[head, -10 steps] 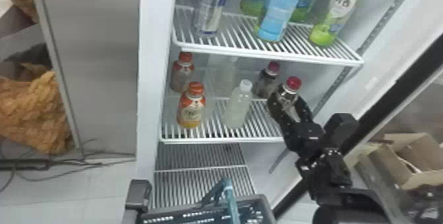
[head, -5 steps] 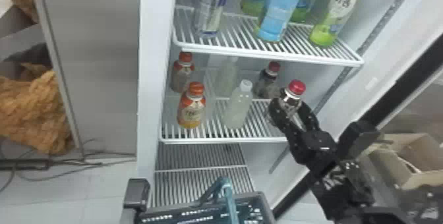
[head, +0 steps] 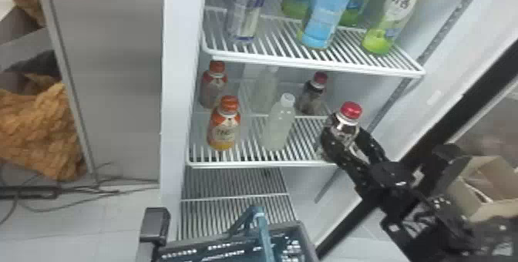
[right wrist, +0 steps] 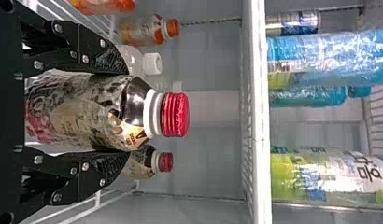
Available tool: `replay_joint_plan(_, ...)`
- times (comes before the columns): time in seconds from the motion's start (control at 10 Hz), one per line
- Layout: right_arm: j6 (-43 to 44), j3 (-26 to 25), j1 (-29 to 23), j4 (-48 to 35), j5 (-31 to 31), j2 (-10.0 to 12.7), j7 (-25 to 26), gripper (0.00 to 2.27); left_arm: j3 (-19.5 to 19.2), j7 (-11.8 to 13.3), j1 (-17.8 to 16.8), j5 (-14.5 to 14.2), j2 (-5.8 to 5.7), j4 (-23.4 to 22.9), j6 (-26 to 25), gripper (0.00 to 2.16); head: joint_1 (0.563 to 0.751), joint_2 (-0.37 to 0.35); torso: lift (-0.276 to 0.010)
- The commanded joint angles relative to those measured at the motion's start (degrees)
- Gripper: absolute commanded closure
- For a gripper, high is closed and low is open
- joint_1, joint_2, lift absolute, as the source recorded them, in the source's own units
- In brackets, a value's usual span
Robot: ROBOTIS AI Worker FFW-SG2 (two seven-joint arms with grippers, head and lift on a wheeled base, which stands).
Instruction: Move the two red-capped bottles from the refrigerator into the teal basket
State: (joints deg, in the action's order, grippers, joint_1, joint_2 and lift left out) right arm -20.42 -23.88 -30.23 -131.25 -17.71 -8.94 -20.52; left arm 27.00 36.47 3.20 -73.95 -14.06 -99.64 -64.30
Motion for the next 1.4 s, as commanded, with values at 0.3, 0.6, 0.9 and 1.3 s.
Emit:
replay_joint_plan(0.3, -12.1, -4.1, -2.1, -4.8, 0.1, 0.2, -8.7, 0.61, -1.3, 0.0, 0.0, 1.2, 0.26, 0.6, 0.5, 1.11, 0.695, -0.350, -0.228)
replay_joint_plan(0.6, -25.7, -4.2, -4.9, -15.5, 1.0, 0.1, -11.5, 0.61, -1.5, 0.0, 0.2, 1.2, 0.26, 1.0, 0.9, 1.11, 0.695, -0.350, -0.228)
replay_joint_plan(0.9, -34.3, -4.2, -6.5, -17.7, -0.2, -0.6, -12.5, 0.61, -1.5, 0.0, 0.0, 1.2, 0.26, 1.3, 1.2, 1.11, 0.695, -0.350, -0.228)
replay_joint_plan(1.3, -44.1, -1.9, -6.5, -21.8, -3.2, -1.5, -12.7, 0.61, -1.5, 0.0, -0.4, 1.3, 0.35, 2.1, 1.4, 1.11, 0.695, -0.350, -0.228)
